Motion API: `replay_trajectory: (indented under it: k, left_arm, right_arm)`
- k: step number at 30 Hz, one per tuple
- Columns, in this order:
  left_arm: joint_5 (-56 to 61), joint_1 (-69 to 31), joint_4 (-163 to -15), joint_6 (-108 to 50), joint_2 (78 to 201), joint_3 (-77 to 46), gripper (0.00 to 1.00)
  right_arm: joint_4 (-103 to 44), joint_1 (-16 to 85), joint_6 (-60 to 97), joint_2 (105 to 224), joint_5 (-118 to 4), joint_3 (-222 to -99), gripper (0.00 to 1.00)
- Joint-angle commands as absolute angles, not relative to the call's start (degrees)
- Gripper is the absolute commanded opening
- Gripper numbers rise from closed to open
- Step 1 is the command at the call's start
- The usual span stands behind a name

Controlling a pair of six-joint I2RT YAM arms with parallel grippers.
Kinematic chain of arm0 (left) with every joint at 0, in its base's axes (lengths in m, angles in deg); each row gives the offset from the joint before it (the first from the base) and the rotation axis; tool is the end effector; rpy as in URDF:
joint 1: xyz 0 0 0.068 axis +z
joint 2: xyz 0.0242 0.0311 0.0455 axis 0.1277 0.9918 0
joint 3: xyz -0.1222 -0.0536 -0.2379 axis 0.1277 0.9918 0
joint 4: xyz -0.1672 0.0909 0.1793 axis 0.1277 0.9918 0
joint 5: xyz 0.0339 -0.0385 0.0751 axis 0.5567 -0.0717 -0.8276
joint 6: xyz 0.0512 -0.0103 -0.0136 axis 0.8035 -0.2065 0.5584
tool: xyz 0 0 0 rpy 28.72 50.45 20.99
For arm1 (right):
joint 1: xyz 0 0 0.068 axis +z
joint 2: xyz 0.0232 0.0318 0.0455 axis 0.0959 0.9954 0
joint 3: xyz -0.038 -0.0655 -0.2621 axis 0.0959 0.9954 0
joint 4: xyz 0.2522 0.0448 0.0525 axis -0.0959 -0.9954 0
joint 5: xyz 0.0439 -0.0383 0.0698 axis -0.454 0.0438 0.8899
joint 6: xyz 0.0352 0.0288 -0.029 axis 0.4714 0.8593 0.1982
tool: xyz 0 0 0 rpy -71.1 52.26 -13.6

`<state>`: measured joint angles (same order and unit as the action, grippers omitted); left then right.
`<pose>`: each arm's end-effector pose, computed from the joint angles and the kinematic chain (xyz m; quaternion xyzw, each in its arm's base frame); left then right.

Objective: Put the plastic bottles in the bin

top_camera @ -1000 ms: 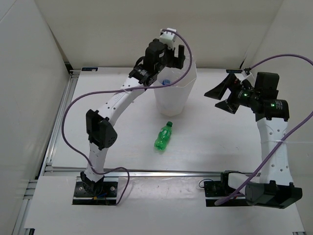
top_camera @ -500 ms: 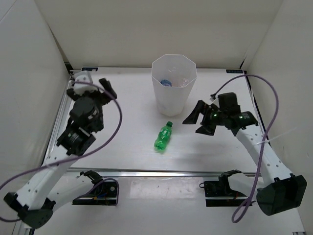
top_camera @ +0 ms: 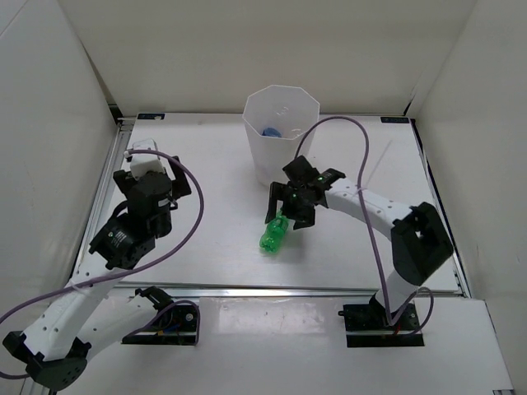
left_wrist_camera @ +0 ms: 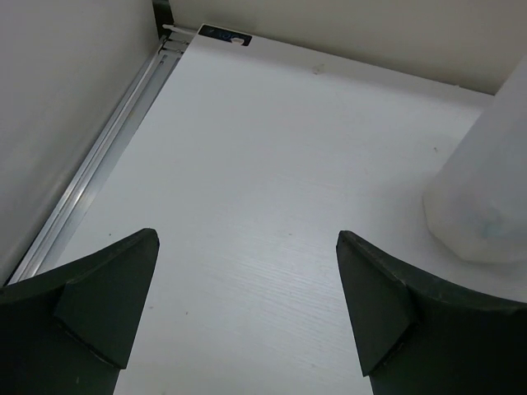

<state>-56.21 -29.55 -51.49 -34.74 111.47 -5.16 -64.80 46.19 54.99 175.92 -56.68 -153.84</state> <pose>0.1389 -0.0698 0.3928 -0.1102 0.7749 0.0784 0.6174 0.2520 0.2227 0.2387 0.0069 0.9634 0.2218 0.1505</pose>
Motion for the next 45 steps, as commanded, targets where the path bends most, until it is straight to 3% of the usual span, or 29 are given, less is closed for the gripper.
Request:
replay_trajectory:
  k: [1,8,11,12,16,17,20,25,29,31,36,38,42,45]
  left_arm:
    - [-56.0,-29.8,-43.8,-37.9,110.1,-8.6,1.00]
    - [-56.0,-29.8,-37.6,-38.9,111.9,-11.4,1.00]
    - [-56.0,-29.8,-36.3,-38.9,111.9,-11.4,1.00]
    - [-56.0,-29.8,-36.3,-38.9,111.9,-11.4,1.00]
    - [-56.0,-29.8,-36.3,-38.9,111.9,-11.4,1.00]
    - [-56.5,-29.8,-36.3,-38.9,111.9,-10.9,1.00]
    - [-56.5,-29.8,-36.3,-38.9,112.4,-10.3,1.00]
    - [-57.7,-29.8,-36.9,-40.1,113.6,-9.7,1.00]
    - [-57.7,-29.8,-38.0,-40.1,114.3,-8.3,1.00]
    - [-58.2,-29.8,-38.0,-40.1,114.8,-8.3,1.00]
    - [-58.8,-29.8,-38.6,-38.6,115.8,-8.3,1.00]
    - [-58.1,-29.8,-38.6,-37.9,117.3,-8.3,1.00]
    - [-58.1,-29.8,-39.1,-37.9,120.0,-9.5,1.00]
    - [-53.7,-27.5,-39.1,-40.1,121.8,-8.3,1.00]
  right_arm:
    - [-65.4,48.6,55.4,180.3,-59.9,-157.6,1.00]
    - [-68.1,48.6,58.6,186.1,-59.3,-158.7,1.00]
    - [-67.6,48.6,58.6,186.7,-59.3,-157.4,0.94]
    - [-67.6,48.6,58.6,187.2,-59.3,-156.8,0.91]
    - [-67.6,48.6,57.5,187.7,-58.2,-155.5,0.64]
    - [-68.8,48.6,57.5,187.7,-58.2,-155.0,0.52]
    - [-72.8,48.6,57.0,186.5,-57.6,-155.0,0.35]
    - [-80.7,48.6,57.0,175.0,-59.0,-157.5,0.23]
    - [-84.9,49.1,57.6,166.0,-60.8,-166.8,0.17]
    - [-88.1,49.1,57.6,166.0,-62.7,-178.3,0.14]
    - [-86.1,44.6,49.6,173.5,-72.0,-207.5,0.22]
    - [-84.0,38.2,48.0,181.0,-67.0,-218.5,0.22]
    - [-81.5,31.1,52.3,188.8,-55.5,-221.6,0.19]
    - [-77.3,33.9,50.8,185.2,-55.0,-209.3,0.61]
